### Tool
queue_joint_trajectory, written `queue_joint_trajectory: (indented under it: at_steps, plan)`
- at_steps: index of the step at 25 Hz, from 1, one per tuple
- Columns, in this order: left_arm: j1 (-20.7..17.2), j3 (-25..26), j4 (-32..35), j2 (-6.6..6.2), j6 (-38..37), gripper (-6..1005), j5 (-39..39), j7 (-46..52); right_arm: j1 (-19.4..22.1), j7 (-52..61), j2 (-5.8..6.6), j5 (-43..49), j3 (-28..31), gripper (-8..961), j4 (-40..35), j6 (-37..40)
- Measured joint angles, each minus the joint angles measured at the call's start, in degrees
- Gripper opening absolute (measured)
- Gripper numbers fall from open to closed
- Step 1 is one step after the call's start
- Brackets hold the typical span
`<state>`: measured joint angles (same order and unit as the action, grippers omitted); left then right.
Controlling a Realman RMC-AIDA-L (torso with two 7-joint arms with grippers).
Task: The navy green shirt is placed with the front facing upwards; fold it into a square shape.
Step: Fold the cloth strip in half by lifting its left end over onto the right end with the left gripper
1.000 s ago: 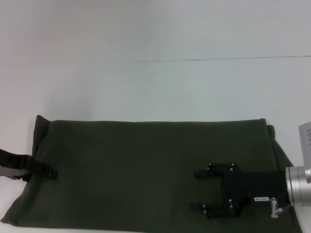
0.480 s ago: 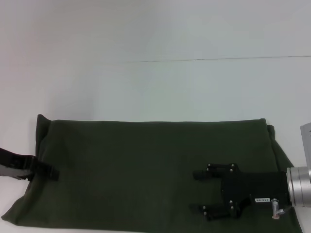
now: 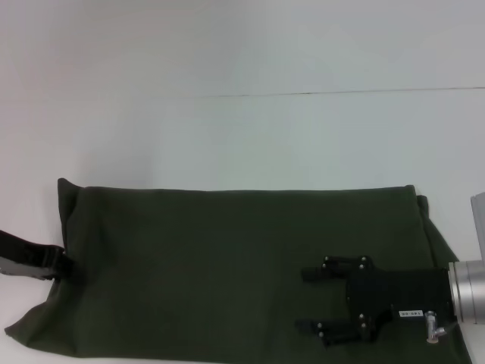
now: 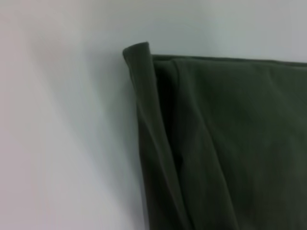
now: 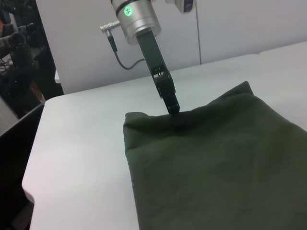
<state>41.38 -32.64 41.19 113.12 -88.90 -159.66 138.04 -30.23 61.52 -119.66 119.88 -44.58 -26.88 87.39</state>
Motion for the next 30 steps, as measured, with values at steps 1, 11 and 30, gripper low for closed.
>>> queue_joint_trajectory:
  at_steps: [1, 11, 30]
  plan:
    - [0.0, -0.2, 0.0, 0.07, 0.0, 383, 0.0, 0.0, 0.0, 0.0, 0.02, 0.0, 0.0, 860, -0.1, 0.1]
    - [0.1, -0.5, 0.2, 0.02, -0.1, 85, 0.0, 0.5, 0.1, 0.8, 0.06, 0.0, 0.0, 859, -0.4, 0.5]
    - [0.6, 3.1, 10.7, 0.25, -13.1, 50, 7.3, 5.3, 0.0, 0.2, -0.11, -1.1, 0.3, 860, -0.3, 0.2]
